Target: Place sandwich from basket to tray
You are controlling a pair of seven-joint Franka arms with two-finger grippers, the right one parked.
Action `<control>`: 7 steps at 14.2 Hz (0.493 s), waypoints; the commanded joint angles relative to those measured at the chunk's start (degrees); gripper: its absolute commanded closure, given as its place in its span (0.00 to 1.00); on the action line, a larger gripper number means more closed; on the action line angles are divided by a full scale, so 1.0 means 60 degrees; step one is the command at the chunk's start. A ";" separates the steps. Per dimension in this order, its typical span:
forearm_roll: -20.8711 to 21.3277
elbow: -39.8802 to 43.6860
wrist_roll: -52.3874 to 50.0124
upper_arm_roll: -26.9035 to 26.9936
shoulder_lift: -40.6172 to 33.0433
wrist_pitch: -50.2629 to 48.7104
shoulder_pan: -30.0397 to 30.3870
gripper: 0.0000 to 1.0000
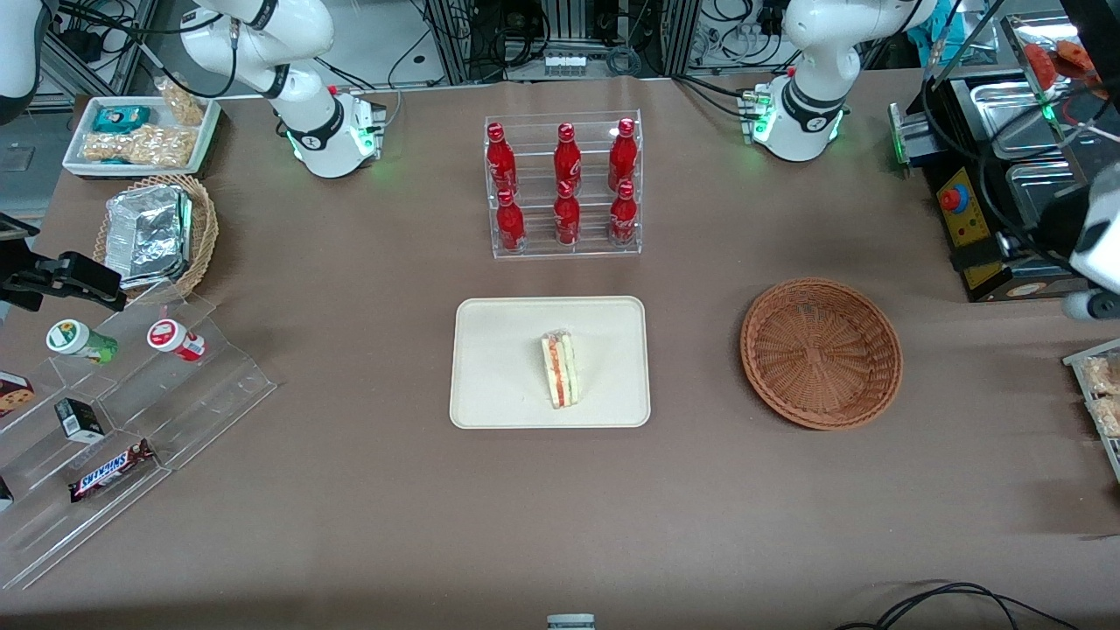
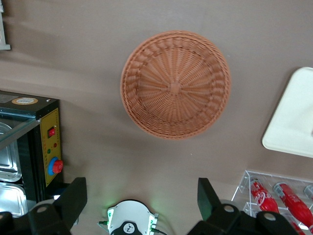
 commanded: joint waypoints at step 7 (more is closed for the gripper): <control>-0.0024 -0.1494 0.0045 -0.0048 -0.1743 0.0890 -0.0884 0.00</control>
